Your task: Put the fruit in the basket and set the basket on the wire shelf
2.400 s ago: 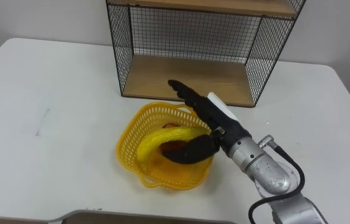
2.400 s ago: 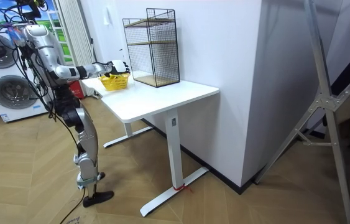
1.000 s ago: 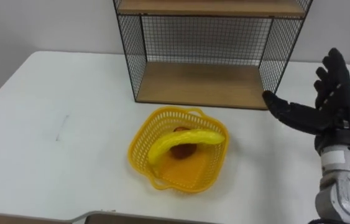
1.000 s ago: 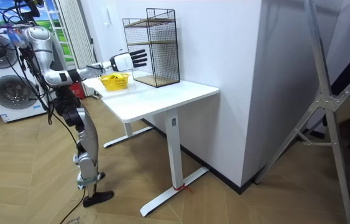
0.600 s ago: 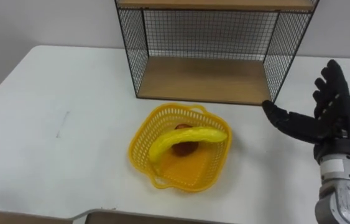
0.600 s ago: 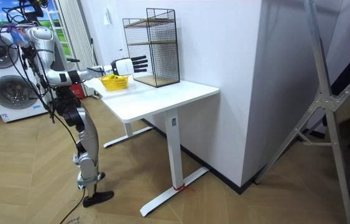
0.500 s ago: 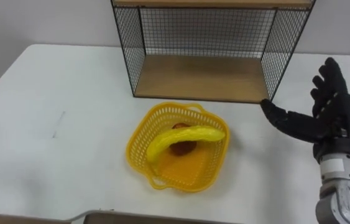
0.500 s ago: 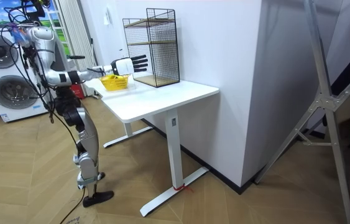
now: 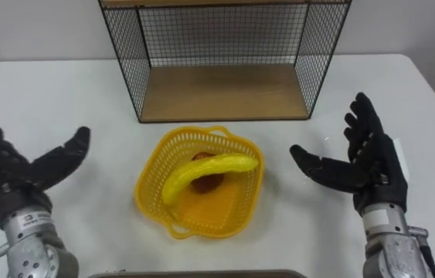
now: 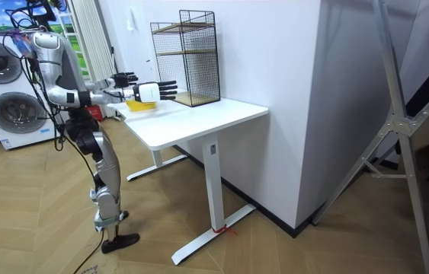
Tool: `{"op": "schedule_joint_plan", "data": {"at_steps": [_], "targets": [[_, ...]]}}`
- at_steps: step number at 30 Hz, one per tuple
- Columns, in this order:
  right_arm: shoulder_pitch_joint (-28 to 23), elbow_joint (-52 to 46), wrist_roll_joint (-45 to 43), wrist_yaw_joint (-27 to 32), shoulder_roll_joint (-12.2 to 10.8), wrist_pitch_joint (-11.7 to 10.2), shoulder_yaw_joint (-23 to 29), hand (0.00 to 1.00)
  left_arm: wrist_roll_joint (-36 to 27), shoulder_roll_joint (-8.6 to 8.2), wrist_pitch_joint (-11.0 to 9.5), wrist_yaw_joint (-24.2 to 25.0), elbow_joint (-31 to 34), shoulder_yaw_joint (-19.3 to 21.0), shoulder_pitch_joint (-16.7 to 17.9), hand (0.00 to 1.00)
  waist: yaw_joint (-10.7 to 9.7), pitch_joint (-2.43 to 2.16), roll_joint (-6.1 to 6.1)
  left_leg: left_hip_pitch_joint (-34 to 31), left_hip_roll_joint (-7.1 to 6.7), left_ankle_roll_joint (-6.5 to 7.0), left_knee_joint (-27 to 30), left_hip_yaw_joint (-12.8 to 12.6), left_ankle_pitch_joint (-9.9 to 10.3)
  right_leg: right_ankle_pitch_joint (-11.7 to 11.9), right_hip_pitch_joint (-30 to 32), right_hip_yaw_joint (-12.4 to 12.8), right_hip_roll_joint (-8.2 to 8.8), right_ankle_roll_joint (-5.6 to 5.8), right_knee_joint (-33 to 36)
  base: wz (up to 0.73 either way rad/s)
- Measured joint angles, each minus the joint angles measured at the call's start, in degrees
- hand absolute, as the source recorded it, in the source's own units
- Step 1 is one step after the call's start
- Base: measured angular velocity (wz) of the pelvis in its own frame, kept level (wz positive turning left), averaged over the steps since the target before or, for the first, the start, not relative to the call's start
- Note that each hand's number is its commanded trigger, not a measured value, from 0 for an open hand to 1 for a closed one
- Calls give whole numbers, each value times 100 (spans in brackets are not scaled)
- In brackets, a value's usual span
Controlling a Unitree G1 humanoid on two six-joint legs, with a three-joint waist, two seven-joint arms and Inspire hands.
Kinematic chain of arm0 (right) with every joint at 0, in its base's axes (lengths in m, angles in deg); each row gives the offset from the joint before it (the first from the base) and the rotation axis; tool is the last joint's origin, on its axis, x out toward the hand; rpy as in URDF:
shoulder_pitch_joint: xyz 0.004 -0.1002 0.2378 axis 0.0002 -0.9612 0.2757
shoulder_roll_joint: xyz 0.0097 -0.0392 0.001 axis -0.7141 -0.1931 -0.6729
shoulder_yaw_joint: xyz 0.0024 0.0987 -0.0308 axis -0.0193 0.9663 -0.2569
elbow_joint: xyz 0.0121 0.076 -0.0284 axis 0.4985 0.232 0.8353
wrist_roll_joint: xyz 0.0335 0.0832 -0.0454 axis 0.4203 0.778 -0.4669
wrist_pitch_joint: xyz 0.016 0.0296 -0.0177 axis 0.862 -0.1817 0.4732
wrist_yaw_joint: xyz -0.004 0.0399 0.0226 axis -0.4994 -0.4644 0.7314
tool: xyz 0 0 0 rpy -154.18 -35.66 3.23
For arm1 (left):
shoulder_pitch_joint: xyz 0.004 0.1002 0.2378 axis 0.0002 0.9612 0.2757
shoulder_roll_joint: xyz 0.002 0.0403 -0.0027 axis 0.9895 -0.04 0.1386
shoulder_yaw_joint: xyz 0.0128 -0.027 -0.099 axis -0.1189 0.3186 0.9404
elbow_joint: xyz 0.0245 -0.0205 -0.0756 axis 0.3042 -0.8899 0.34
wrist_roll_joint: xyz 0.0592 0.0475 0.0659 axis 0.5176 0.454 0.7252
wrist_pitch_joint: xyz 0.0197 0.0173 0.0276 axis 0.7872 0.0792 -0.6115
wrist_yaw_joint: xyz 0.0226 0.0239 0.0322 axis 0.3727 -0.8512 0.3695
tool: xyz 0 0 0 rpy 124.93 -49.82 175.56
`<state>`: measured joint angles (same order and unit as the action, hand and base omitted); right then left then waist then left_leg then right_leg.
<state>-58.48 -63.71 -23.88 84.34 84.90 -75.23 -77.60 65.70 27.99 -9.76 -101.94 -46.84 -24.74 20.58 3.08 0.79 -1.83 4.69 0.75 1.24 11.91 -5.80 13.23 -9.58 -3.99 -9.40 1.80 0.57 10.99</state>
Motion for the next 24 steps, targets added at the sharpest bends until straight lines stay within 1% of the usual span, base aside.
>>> {"op": "schedule_joint_plan", "data": {"at_steps": [4, 6, 11, 13, 16, 19, 24], "targets": [[-3, 26, 163, -109, 6, -143, -239, 0, -99, 6, -1, 511, -7, -313, -2, 0, -21, 0, 1, 17, 5, 0, -17, -38, 0, 1, 19, 33, -3, -1, 15, -4], [-2, 92, 185, -206, 10, -186, -268, 0, -101, 7, -1, 699, -32, -379, -2, 0, -22, 0, 1, 23, 4, 0, -17, -43, 0, 1, 18, 47, -4, -1, 15, 0], [-3, 193, 185, -353, 13, -185, -332, 0, -102, 12, 3, 1124, -331, -485, 2, 0, -115, -2, -3, 3, 7, 0, -16, -42, 0, 1, 21, 48, -9, -1, 15, 0], [-1, 219, 368, -441, 12, -184, -354, 0, -104, 12, 3, 1300, -478, -510, 2, 0, -137, -2, -2, 2, 14, 0, -14, -51, 0, 1, 8, 54, -14, -1, 17, 0], [107, 465, 712, -595, 6, -183, -355, 0, -108, 10, 4, 1498, -669, -521, 2, 0, -146, 2, 6, 10, 18, 0, -13, -57, 0, 1, 5, 54, -13, -1, 54, 0], [160, 628, 1003, -770, -9, -175, -403, 0, -108, -15, 7, 1571, -721, -550, 3, 0, -124, -1, 31, 12, 43, 0, -8, -86, 0, 1, 17, 61, -13, -1, 67, 0], [188, 767, 1213, -1146, -41, -175, -503, 0, -212, -56, 7, 1732, -826, -557, 3, 0, -105, 10, 55, 106, 50, -1, -28, -122, 0, 1, -53, 137, -23, -1, 69, -4]]}}
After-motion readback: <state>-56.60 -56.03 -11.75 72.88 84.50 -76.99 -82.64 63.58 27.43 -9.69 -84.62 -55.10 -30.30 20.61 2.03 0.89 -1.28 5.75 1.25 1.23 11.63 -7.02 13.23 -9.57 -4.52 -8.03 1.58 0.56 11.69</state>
